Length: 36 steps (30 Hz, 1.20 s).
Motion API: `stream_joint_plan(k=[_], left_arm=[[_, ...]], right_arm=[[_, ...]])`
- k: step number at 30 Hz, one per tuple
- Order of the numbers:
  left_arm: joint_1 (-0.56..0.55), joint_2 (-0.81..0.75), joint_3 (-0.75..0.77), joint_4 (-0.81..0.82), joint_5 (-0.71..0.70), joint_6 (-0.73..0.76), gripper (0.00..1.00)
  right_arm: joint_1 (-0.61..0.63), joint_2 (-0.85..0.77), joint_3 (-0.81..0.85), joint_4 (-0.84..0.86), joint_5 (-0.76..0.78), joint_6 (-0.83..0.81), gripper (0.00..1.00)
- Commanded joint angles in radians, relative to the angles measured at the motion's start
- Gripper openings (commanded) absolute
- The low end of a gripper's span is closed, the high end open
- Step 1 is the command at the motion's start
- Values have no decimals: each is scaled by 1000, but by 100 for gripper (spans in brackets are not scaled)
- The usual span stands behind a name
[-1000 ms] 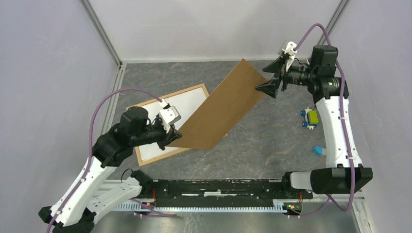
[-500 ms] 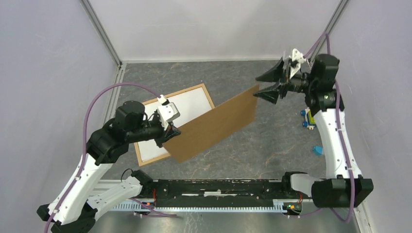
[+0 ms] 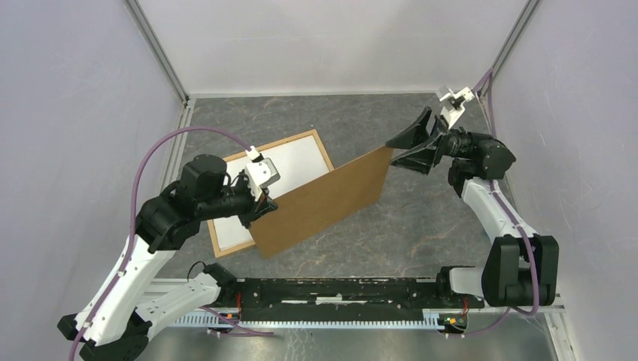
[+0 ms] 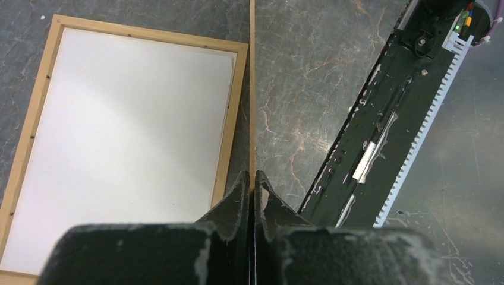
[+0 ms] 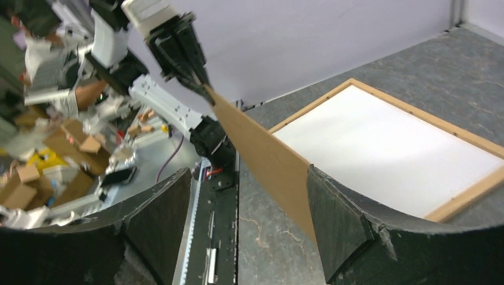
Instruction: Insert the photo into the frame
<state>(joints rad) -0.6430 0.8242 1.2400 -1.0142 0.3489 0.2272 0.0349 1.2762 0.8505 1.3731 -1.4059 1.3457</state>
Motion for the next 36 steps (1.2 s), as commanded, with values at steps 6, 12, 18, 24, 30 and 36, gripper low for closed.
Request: stream_joint_plan(k=[6,12,18,24,30,36], left_arm=[[-1,-32,-12,62,-9,26,2],[-1,-56,-38,75,7,32,2],[-7,-102,-84,107,33,55,2],[-23,-103,-105,116,27,80,2],[-27,-97,-118,115,4,97,2],[-27,-87,-134,126,3,101,2]], right_arm=[[-175,-184,136,-1184,313,-985,85],[-144,-259,148,-1309,267,-1215,89],[-143,-270,65,-1344,162,-1435,94],[-127,-202,50,-1331,64,-1498,98],[-7,-108,88,-1556,153,-1732,98],[34,-75,14,-1397,84,-1666,94]])
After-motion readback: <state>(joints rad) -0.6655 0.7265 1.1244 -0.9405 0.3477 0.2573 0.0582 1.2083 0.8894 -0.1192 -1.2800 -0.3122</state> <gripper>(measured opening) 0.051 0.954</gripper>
